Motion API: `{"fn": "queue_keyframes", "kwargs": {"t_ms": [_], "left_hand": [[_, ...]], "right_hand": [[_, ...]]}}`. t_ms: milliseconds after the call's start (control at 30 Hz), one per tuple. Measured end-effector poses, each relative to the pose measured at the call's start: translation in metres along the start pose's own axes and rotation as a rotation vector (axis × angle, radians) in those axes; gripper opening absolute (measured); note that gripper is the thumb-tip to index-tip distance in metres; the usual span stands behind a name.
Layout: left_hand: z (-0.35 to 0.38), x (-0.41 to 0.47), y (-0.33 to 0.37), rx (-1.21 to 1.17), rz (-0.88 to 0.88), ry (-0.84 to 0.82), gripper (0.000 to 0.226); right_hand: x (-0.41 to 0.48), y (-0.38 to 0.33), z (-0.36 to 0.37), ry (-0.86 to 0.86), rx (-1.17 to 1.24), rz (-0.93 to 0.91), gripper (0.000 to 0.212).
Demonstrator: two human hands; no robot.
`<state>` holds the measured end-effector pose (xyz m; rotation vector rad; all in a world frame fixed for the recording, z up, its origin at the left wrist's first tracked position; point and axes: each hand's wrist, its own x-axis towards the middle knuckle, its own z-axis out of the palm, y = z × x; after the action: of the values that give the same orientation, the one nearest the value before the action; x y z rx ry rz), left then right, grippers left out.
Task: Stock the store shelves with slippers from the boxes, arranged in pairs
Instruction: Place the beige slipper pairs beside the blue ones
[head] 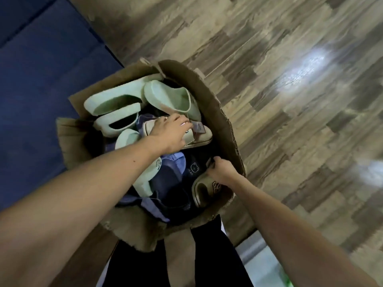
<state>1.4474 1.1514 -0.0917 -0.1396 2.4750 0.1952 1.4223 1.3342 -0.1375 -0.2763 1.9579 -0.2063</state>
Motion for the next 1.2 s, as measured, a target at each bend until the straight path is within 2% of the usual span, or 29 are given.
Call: {"fn": "queue_keyframes", "kwargs": {"t_ms": [167, 267, 333, 433, 500, 600, 667, 767, 867, 967, 1067, 1133, 1167, 1200], "left_hand": [[0.035, 0.032, -0.01, 0.052, -0.064, -0.108, 0.065], [0.046, 0.048, -0.002, 0.138, -0.122, -0.136, 0.066], [0.047, 0.057, 0.005, 0.178, -0.124, -0.111, 0.061], [0.047, 0.06, 0.01, 0.13, -0.149, -0.056, 0.055], [0.053, 0.056, 0.009, 0.099, -0.154, -0.007, 0.052], [0.055, 0.043, 0.008, 0.121, -0.101, 0.031, 0.048], [0.052, 0.038, 0.013, 0.178, -0.028, 0.045, 0.042], [0.048, 0.028, 0.016, 0.331, 0.137, 0.058, 0.036], [0.037, 0.006, 0.007, 0.359, 0.132, 0.077, 0.034], [0.018, -0.026, -0.003, 0.298, 0.116, 0.088, 0.038], [-0.002, -0.062, -0.019, 0.327, 0.151, 0.39, 0.035], [-0.011, -0.09, -0.033, 0.304, 0.097, 0.3, 0.038], [-0.016, -0.106, -0.04, 0.293, 0.102, 0.319, 0.039], [-0.021, -0.123, -0.048, 0.328, 0.13, 0.425, 0.038]], "right_hand": [[0.055, 0.026, 0.023, -0.089, 0.005, 0.093, 0.044], [0.07, 0.039, 0.033, -0.147, -0.045, 0.101, 0.052], [0.079, 0.045, 0.042, -0.154, -0.06, 0.121, 0.057], [0.095, 0.045, 0.062, -0.143, 0.01, 0.042, 0.065], [0.093, 0.044, 0.061, -0.156, 0.078, 0.062, 0.071], [0.09, 0.05, 0.057, -0.183, 0.177, 0.171, 0.056], [0.086, 0.052, 0.056, -0.208, 0.182, 0.204, 0.061], [0.064, 0.042, 0.052, -0.136, 0.138, 0.143, 0.067], [0.032, 0.025, 0.049, -0.041, 0.17, 0.0, 0.059], [-0.002, -0.015, 0.048, 0.134, 0.192, -0.133, 0.051], [-0.038, -0.06, 0.038, 0.343, 0.354, -0.213, 0.043], [-0.063, -0.084, 0.03, 0.384, 0.383, -0.28, 0.042], [-0.077, -0.095, 0.027, 0.385, 0.36, -0.315, 0.044], [-0.092, -0.106, 0.026, 0.389, 0.333, -0.354, 0.045]]}}
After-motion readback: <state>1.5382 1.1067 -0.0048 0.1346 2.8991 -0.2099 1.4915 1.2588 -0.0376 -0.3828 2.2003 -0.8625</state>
